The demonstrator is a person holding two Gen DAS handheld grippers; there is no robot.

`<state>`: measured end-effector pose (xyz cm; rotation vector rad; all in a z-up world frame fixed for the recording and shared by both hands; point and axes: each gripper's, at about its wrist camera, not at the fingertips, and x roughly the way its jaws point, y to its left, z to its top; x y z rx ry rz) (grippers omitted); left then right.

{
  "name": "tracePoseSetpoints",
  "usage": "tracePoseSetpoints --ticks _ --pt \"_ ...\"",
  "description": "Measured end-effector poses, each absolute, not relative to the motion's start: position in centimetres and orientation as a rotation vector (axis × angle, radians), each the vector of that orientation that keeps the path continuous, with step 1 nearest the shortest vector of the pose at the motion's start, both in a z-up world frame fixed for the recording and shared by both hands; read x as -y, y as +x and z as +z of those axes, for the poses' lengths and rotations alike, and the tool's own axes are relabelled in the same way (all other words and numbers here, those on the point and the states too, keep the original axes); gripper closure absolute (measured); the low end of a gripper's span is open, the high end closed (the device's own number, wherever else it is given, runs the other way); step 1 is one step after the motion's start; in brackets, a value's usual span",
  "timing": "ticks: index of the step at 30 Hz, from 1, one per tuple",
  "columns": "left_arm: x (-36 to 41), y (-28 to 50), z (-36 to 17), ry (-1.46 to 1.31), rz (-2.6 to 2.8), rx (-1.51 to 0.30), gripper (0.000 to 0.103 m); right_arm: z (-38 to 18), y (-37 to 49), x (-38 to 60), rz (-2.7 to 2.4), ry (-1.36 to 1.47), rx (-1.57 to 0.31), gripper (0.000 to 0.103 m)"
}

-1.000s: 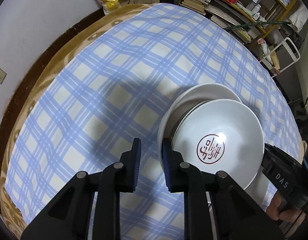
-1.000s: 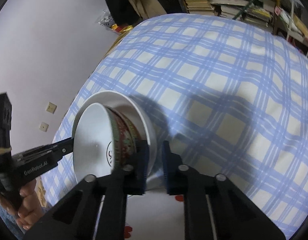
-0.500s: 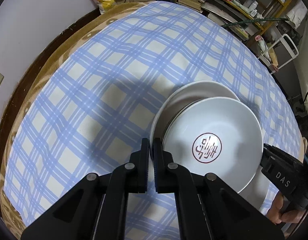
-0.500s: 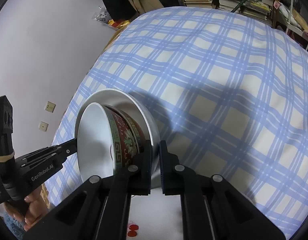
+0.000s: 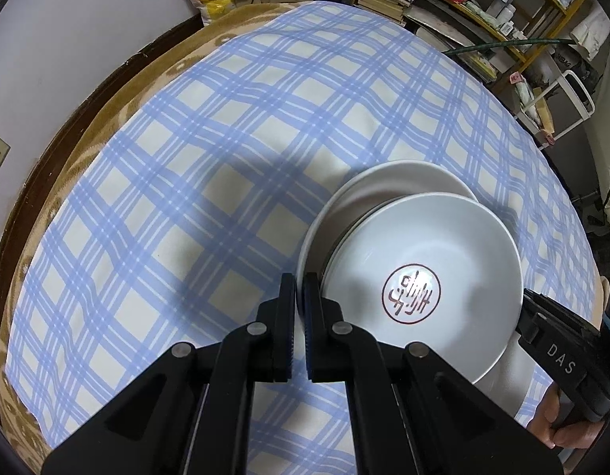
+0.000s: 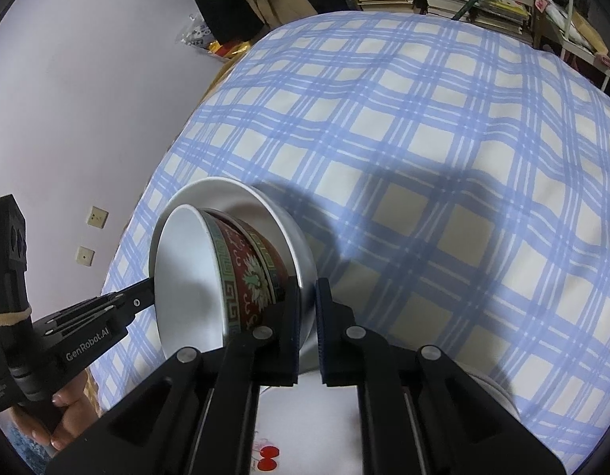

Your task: Organize plates and bowls

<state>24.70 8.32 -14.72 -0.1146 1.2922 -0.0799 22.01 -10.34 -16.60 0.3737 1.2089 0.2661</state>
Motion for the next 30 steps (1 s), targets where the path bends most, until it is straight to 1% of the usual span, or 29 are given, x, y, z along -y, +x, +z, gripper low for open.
tracePoseSetpoints --ticks 6,22,27,30 --pt "-7.5 24.4 -14.8 -0.054 -0.04 -1.264 0.1 -16.6 22.1 10.5 0.29 0.368 -1.2 0.092" --pt "-8.1 24.5 -15.0 -0.1 -0.032 -1.268 0.1 -16.5 22.3 10.4 0.294 0.361 -1.201 0.092" --pt "-8.5 24.4 -15.1 -0.105 -0.028 -1.269 0.093 -16.6 22.2 10.2 0.284 0.359 -1.191 0.092" --pt "-8.6 24.6 -15.1 -0.115 -0.033 -1.28 0.094 -16.5 22.2 10.2 0.282 0.358 -1.191 0.092"
